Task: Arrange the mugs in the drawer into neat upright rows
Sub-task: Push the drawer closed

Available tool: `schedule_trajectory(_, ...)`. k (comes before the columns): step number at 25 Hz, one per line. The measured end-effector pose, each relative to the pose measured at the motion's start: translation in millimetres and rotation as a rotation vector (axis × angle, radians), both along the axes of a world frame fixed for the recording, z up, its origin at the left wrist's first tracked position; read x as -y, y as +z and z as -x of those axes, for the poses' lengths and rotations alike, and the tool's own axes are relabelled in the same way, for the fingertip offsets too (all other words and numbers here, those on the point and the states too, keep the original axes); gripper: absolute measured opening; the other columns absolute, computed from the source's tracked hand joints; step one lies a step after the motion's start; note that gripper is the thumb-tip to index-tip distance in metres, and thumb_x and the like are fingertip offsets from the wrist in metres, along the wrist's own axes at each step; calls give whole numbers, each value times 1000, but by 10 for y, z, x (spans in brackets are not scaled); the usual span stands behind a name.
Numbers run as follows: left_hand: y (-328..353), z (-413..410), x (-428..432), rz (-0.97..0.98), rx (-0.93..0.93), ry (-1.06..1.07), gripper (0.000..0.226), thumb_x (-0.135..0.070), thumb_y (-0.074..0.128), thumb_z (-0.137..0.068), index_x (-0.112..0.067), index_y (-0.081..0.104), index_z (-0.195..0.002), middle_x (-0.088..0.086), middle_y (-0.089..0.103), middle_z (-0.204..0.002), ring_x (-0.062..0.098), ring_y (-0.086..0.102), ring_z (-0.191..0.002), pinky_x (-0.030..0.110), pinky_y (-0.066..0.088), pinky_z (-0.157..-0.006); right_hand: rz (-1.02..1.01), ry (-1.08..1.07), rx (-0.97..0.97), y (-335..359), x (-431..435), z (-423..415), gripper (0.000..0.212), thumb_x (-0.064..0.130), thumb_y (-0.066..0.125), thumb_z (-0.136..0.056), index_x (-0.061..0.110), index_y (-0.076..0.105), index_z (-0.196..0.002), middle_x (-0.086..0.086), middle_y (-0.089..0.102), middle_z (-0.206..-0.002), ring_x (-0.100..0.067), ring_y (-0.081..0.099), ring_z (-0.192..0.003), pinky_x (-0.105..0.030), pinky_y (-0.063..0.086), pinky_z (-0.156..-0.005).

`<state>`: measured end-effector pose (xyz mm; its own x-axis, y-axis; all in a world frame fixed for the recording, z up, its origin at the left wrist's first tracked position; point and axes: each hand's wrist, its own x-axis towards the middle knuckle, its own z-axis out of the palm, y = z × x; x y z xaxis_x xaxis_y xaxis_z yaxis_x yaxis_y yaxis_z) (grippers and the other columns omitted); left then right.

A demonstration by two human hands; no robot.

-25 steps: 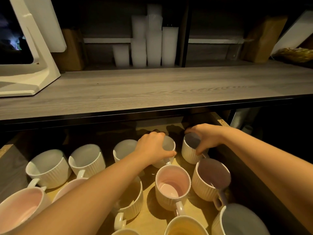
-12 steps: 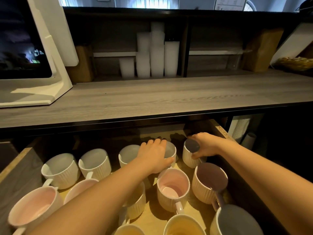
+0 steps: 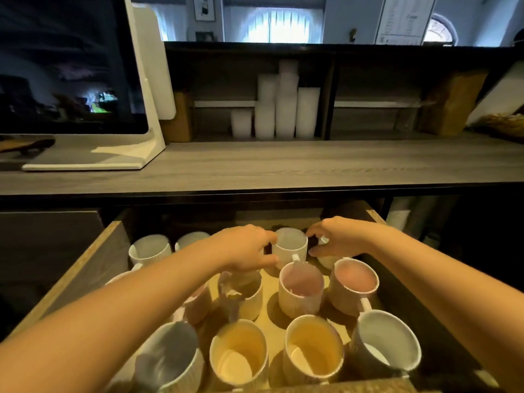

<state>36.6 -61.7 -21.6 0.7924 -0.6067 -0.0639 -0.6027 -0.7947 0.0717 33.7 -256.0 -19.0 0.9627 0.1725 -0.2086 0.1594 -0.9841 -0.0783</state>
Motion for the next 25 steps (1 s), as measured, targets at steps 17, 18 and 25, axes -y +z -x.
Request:
schedule_trajectory(17,-106,1878,-1056,46,233,62,84,-71,-3,-73,-33,33,-139,-10,37,-147,10,33,-133,30,24,-109,-154,155,223,-129,-843,1952,51,57,24,-91,35,44,-132,6,58,-129,-12,58,-109,-31,52,-89)
schedule_trajectory(18,-156,1912,-1054,95,231,114,81,-70,1,-76,-32,37,-137,-9,41,-145,12,37,-132,33,28,-109,-146,146,267,-189,-855,1984,56,60,18,-89,34,45,-131,7,57,-129,-12,57,-111,-32,50,-91)
schedule_trajectory(25,-312,1834,-1069,13,398,175,71,-71,16,-85,-24,62,-111,-2,69,-112,20,66,-103,51,45,-93,-59,105,494,-313,-898,2007,80,67,-5,-80,35,51,-126,11,56,-132,-8,52,-118,-24,41,-94)
